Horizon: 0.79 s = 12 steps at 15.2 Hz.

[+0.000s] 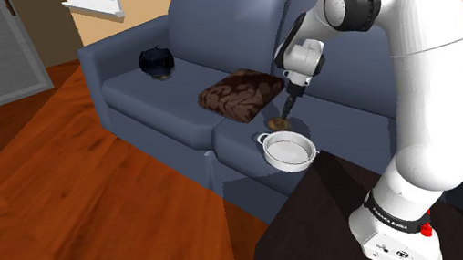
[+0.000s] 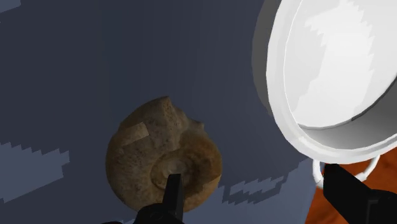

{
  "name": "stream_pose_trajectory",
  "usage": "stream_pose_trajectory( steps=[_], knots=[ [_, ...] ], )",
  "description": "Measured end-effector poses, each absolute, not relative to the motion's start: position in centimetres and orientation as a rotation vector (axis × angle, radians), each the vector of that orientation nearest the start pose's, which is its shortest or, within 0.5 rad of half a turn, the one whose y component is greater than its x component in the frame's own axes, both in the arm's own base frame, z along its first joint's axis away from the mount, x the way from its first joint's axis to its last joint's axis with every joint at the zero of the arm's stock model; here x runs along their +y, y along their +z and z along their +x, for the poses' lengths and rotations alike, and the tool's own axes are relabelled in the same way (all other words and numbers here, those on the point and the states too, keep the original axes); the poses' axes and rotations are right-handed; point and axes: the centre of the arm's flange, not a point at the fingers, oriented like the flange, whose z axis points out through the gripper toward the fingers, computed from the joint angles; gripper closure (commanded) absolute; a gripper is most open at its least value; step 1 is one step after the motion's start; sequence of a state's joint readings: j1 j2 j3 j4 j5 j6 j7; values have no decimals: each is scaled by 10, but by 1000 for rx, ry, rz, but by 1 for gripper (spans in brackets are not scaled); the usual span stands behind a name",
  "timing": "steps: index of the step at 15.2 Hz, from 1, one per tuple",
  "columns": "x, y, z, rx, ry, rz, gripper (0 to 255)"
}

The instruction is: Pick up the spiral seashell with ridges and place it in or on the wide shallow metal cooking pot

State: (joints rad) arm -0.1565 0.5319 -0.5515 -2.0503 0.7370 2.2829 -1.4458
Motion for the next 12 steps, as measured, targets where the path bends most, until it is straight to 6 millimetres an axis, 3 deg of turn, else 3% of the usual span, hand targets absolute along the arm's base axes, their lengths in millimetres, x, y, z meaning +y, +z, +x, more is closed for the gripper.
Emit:
stream_pose_trajectory(
  steps=[6, 12],
  knots=[
    [-361, 171, 452, -338, -210, -2882, 0],
    [-360, 168, 452, -338, -214, -2883, 0]
  ],
)
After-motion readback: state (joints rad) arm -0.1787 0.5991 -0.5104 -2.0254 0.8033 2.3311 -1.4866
